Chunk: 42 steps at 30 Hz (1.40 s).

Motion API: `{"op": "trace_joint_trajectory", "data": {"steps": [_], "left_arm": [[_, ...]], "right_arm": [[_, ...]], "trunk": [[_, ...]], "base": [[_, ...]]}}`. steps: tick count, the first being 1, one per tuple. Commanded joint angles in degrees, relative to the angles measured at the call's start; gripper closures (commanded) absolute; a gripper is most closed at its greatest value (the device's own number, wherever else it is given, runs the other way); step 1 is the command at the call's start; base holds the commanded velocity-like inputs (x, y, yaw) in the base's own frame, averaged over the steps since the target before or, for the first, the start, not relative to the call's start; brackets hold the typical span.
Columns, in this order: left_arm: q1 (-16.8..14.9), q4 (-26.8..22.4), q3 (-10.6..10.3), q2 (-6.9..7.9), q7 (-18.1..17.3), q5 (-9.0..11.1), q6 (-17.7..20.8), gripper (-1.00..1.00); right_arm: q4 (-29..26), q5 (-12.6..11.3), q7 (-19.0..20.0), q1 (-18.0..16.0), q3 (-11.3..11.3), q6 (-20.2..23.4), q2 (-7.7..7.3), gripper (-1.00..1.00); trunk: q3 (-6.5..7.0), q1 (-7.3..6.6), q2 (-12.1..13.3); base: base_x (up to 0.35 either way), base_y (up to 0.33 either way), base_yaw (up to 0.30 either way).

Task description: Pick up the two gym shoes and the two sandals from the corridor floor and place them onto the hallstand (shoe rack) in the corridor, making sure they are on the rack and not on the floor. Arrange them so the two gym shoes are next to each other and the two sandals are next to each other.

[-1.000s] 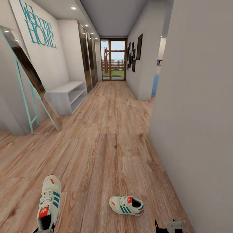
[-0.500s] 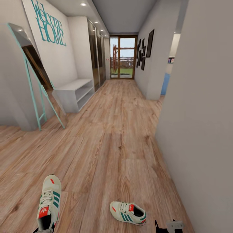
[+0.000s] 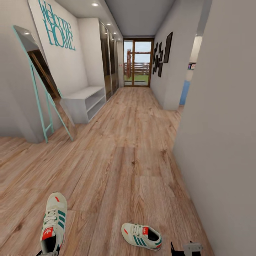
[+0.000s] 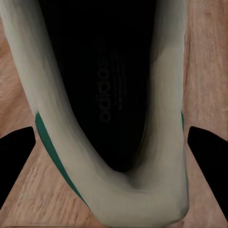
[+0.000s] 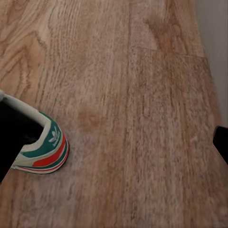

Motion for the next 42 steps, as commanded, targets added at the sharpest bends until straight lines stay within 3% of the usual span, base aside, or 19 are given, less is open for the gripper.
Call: {"op": "trace_joint_trajectory", "data": {"steps": [1,14,16,21,22,26,27,29,34,42], "left_arm": [[-0.05,0.05,0.32,-0.02,-0.59,0.3,-0.07,1.0],[-0.08,-0.05,0.38,-0.11,-0.82,0.26,-0.06,1.0],[-0.25,-0.07,0.22,-0.14,-0.84,0.03,0.07,1.0],[-0.59,-0.11,-0.2,0.29,-1.29,-0.38,0.32,1.0],[-0.68,-0.35,-0.26,0.4,-1.38,-0.48,0.49,1.0],[-1.12,-0.75,-0.33,0.64,-1.89,-0.96,1.4,1.0],[-1.57,-0.89,-0.35,0.77,-2.46,-1.37,2.23,1.0],[-2.3,-0.98,-0.36,0.95,-3.33,-1.98,3.29,1.0],[-4.99,-1.04,-0.35,1.41,-7.66,-4.16,7.16,1.0],[-10.41,-1.11,-0.34,1.56,-12.93,-6.42,11.67,1.0]], "right_arm": [[0.02,0.2,-0.59,-0.02,0.44,-0.05,-0.06,-1.0],[-0.12,0.47,-0.14,-0.02,0.88,0.22,-0.25,-1.0],[-1.14,1.69,0.58,-0.08,2.09,0.39,-0.53,-1.0],[-6.04,8.73,4.53,-0.06,3.68,2.46,-0.84,-1.0],[-7.62,11.03,6.05,-0.07,3.8,3.97,-0.91,-1.0],[-10.61,15.47,10.43,-0.33,3.9,8.52,-1.18,-1.0],[-12.18,17.37,13.39,-0.64,3.91,11.13,-1.28,-1.0],[-13.94,18.9,16.7,-1.17,3.91,13.74,-1.37,-1.0],[-18.63,21.22,26.0,-3.19,3.85,20.05,-1.75,-1.0],[-21.69,22.06,32.9,-6.53,3.83,23.56,-2.73,-1.0]], "trunk": [[-0.05,-0.01,-0.02],[-0.05,-0.01,-0.02],[-0.05,-0.01,-0.02],[-0.05,-0.01,-0.02],[-0.05,-0.01,-0.02],[-0.05,-0.01,-0.02],[-0.05,-0.01,-0.02],[-0.05,-0.01,-0.02],[-0.05,-0.01,-0.02],[-0.05,-0.01,-0.02]], "base": [[0.001,-0.001,0.19],[0.087,-0.048,0.094],[0.0,0.0,0.0],[0.0,0.0,0.0],[0.0,0.0,0.0],[0.0,0.0,0.0],[0.0,0.0,0.0],[0.0,0.0,0.0],[0.0,0.0,0.0],[0.0,0.0,0.0]]}}
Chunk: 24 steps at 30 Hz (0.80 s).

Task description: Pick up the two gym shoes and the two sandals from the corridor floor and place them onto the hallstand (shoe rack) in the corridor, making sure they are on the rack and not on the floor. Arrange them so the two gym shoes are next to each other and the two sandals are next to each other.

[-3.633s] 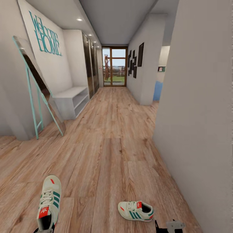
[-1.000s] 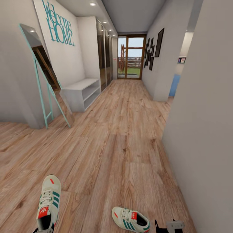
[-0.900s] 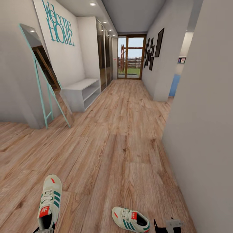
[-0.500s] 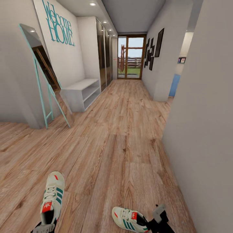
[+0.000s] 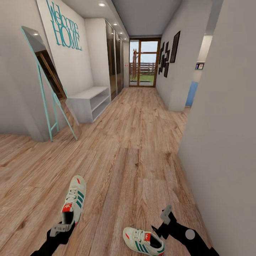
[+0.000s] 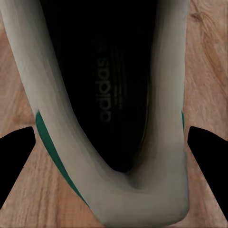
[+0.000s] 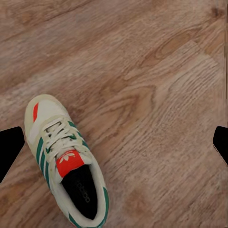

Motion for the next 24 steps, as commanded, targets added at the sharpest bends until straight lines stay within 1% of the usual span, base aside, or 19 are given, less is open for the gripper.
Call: {"op": "trace_joint_trajectory", "data": {"steps": [1,3,4,7,8,11,13,15,18,21,24], "left_arm": [[-0.72,0.09,0.59,-0.02,-0.57,-0.7,0.25,1.0],[-1.96,0.09,0.58,-0.02,-0.82,-1.34,0.98,1.0],[-3.21,0.07,0.57,-0.05,-0.98,-2.21,1.9,1.0],[-5.13,0.06,0.53,-0.24,-1.32,-3.84,3.57,1.0],[-6.49,0.06,0.51,-0.47,-1.73,-5.05,4.74,1.0],[-8.4,0.05,0.52,-0.78,-2.48,-6.89,6.19,1.0],[-10.24,0.0,0.57,-1.13,-3.31,-8.73,7.21,1.0],[-11.05,-0.22,0.57,-1.58,-3.6,-9.74,7.66,1.0],[-11.56,-0.45,0.48,-1.92,-3.89,-10.4,7.97,1.0],[-11.59,-0.52,0.47,-1.94,-3.89,-10.47,8.03,1.0],[-11.28,-0.56,0.38,-1.95,-3.62,-10.55,8.06,1.0]], "right_arm": [[-0.05,0.65,0.44,-0.36,0.05,-0.16,-0.1,-1.0],[-0.07,0.73,1.33,-0.93,0.05,0.12,-0.19,-1.0],[-0.05,0.84,2.33,-1.34,0.05,0.5,-0.25,-1.0],[-0.1,0.99,3.78,-1.69,0.05,1.3,-0.35,-1.0],[-0.18,1.08,4.49,-1.84,0.05,1.86,-0.38,-1.0],[-0.24,1.2,5.11,-1.99,0.05,2.44,-0.41,-1.0],[-0.01,1.31,5.49,-2.06,0.08,2.77,-0.43,-1.0],[0.14,1.35,5.64,-2.11,0.11,2.91,-0.44,-1.0],[0.38,1.42,5.74,-2.13,0.27,3.0,-0.45,-1.0],[0.49,1.43,5.75,-2.09,0.37,2.95,-0.45,-1.0],[0.72,1.43,5.78,-2.11,0.47,2.93,-0.53,-1.0]], "trunk": [[-0.06,-0.01,-0.02],[-0.06,-0.01,-0.02],[-0.06,-0.01,-0.02],[-0.06,-0.01,-0.02],[-0.06,-0.01,-0.02],[-0.06,-0.01,-0.02],[-0.06,-0.01,-0.02],[-0.06,-0.01,-0.02],[-0.06,-0.01,-0.02],[-0.06,-0.01,-0.02],[-0.06,-0.01,-0.02]], "base": [[0.0,0.0,0.0],[0.0,0.0,0.0],[0.0,0.0,0.0],[0.0,0.0,0.0],[0.0,0.0,0.0],[0.0,0.0,0.0],[0.0,0.0,0.0],[0.0,0.0,0.0],[0.069,0.0,0.0],[0.24,0.0,0.0],[0.018,0.0,0.0]]}}
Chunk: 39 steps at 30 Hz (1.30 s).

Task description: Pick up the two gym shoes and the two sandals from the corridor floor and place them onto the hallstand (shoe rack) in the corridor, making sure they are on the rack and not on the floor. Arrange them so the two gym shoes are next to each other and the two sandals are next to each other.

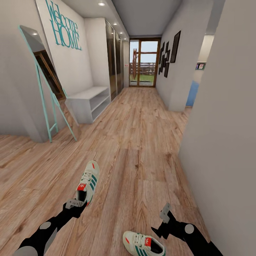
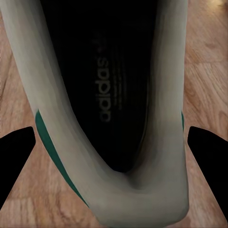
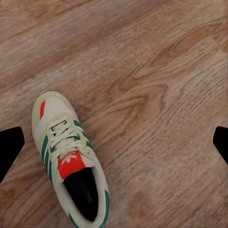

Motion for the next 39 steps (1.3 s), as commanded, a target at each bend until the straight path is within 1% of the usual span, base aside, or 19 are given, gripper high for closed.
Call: {"op": "trace_joint_trajectory", "data": {"steps": [1,4,5,6,7,9,10,13,21,35,39], "left_arm": [[0.01,0.02,0.49,-0.04,-0.23,-0.57,-0.3,1.0],[0.03,0.02,0.49,-0.04,-0.18,-0.57,-0.3,1.0],[0.09,0.02,0.49,-0.04,-0.18,-0.57,-0.31,1.0],[0.11,0.02,0.46,-0.04,-0.25,-0.54,-0.34,1.0],[0.13,0.02,0.46,-0.04,-0.32,-0.55,-0.36,1.0],[0.14,0.02,0.47,-0.04,-0.34,-0.56,-0.37,1.0],[0.14,0.02,0.45,-0.04,-0.38,-0.58,-0.38,1.0],[0.15,0.02,0.42,-0.02,-0.44,-0.59,-0.38,1.0],[0.15,0.1,0.44,-0.04,-0.47,-0.59,-0.32,1.0],[0.15,-0.06,0.36,-0.01,-0.51,-0.56,-0.42,1.0],[0.08,-0.06,0.24,-0.03,-0.55,-0.5,-0.36,1.0]], "right_arm": [[0.25,0.49,1.11,-0.04,0.1,0.0,-0.66,-1.0],[0.51,0.66,4.11,-0.04,0.1,0.0,-1.61,-1.0],[0.56,2.07,7.99,-0.03,0.05,-0.01,-2.19,-1.0],[0.54,2.71,8.69,-0.04,0.05,-0.01,-2.27,-1.0],[0.52,5.13,10.07,-0.02,0.0,-0.01,-2.43,-1.0],[0.51,6.89,10.61,0.0,-0.05,0.02,-2.49,-1.0],[0.47,9.02,11.07,0.0,-0.16,0.05,-2.54,-1.0],[0.44,10.66,11.37,0.0,-0.34,0.07,-2.58,-1.0],[0.72,11.39,11.21,-0.02,-0.49,0.04,-2.53,-1.0],[0.26,11.3,10.98,-0.02,-0.67,0.07,-2.38,-1.0],[-0.13,11.28,10.97,-0.03,-0.68,0.08,-2.34,-1.0]], "trunk": [[-0.05,-0.01,-0.02],[-0.05,-0.01,-0.02],[-0.05,-0.01,-0.02],[-0.05,-0.01,-0.02],[-0.05,-0.01,-0.02],[-0.05,-0.01,-0.02],[-0.05,-0.01,-0.02],[-0.05,-0.01,-0.02],[-0.05,-0.01,-0.02],[-0.06,-0.01,-0.02],[-0.95,0.87,-1.63]], "base": [[0.006,0.0,0.0],[0.004,0.0,0.0],[0.001,0.0,0.0],[0.0,0.0,0.0],[0.0,0.0,0.0],[0.0,0.0,0.0],[0.0,0.0,0.0],[0.0,0.0,0.0],[0.045,0.0,0.0],[0.03,0.0,0.0],[0.0,0.0,0.0]]}}
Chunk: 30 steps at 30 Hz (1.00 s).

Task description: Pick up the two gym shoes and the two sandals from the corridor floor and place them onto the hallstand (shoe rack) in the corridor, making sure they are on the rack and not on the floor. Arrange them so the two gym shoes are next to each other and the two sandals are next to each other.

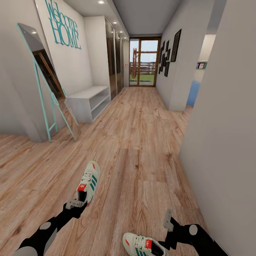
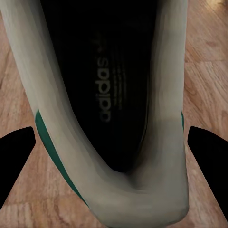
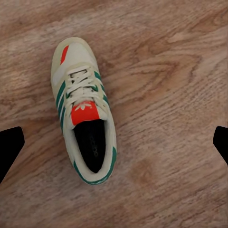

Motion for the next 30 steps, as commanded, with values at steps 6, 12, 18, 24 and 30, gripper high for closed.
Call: {"op": "trace_joint_trajectory", "data": {"steps": [6,12,18,24,30], "left_arm": [[-0.34,0.02,0.5,-0.04,-0.29,-0.51,-0.17,1.0],[-0.57,0.02,0.49,-0.04,-0.3,-0.51,-0.06,1.0],[-0.53,0.02,0.39,-0.02,-0.3,-0.56,-0.06,1.0],[-0.52,0.03,0.34,0.03,-0.28,-0.6,0.01,1.0],[-0.51,0.07,0.32,-0.01,-0.22,-0.67,0.03,1.0]], "right_arm": [[-3.93,0.39,0.13,-0.05,0.07,1.6,-0.03,-1.0],[-11.59,0.36,0.36,-0.05,0.11,10.1,-0.03,-1.0],[-11.5,0.36,0.2,-0.05,0.04,10.47,-0.16,-1.0],[-11.49,0.36,0.2,-0.05,0.09,10.48,-0.2,-1.0],[-11.45,0.42,0.2,-0.05,0.11,10.48,-0.2,-1.0]], "trunk": [[-1.6,1.31,-2.44],[-3.22,2.63,-4.85],[-4.84,3.95,-7.26],[-6.67,4.3,-7.73],[-8.55,4.45,-7.81]], "base": [[0.0,0.0,0.0],[0.0,0.0,0.0],[0.0,0.0,0.0],[0.0,0.0,0.0],[0.0,0.0,0.0]]}}
